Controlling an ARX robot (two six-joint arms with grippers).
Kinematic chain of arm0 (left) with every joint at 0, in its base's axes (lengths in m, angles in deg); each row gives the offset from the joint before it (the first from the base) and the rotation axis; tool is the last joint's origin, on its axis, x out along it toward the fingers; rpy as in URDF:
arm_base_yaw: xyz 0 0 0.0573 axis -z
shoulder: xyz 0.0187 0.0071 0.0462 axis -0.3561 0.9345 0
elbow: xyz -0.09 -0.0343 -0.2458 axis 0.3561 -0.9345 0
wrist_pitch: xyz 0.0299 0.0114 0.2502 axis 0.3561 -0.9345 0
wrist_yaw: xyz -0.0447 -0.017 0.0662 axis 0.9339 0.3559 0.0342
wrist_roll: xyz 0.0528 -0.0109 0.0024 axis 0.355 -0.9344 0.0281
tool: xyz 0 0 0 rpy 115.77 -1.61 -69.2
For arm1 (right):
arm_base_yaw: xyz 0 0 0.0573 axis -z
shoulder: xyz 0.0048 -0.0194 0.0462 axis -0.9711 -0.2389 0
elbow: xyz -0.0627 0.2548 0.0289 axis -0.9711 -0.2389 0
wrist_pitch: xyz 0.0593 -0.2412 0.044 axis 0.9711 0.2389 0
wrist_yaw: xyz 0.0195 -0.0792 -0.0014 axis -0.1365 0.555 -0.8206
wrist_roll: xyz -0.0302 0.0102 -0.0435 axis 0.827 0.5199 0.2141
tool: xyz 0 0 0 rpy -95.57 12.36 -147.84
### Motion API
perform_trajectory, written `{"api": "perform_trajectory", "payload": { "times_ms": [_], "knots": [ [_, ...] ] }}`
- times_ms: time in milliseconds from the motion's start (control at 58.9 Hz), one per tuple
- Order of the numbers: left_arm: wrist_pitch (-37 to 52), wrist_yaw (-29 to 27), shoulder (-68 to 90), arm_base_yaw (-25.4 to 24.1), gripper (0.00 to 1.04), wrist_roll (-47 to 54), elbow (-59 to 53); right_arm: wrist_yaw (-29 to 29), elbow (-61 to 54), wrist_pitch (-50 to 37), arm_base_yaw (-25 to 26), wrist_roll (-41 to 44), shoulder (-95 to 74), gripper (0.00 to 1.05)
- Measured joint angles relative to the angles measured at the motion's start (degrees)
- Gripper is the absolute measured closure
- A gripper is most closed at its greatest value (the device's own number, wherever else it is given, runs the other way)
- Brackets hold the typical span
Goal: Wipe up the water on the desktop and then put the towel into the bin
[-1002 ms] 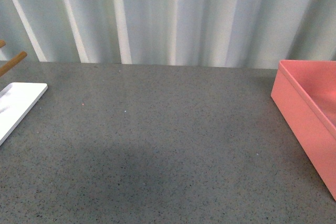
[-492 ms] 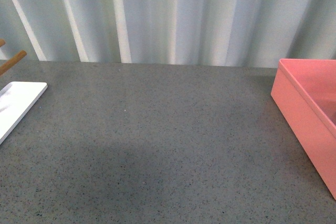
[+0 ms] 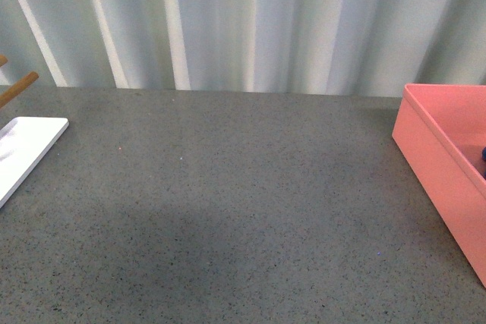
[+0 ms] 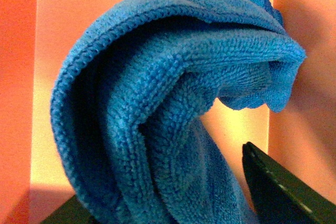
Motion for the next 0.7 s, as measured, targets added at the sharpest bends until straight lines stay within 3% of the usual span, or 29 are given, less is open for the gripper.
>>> {"api": "perform_trajectory", "payload": {
  "times_ms": [221,696],
  "knots": [
    [0.0,0.0,0.0,0.0,0.07,0.0,0.0,-3.63,1.22,2.45,-0.02,-3.06,0.2,0.05],
    [0.0,0.0,0.0,0.0,0.07,0.0,0.0,-11.43,2.67,4.96,1.36,-5.99,3.23,0.07]
  ]
}}
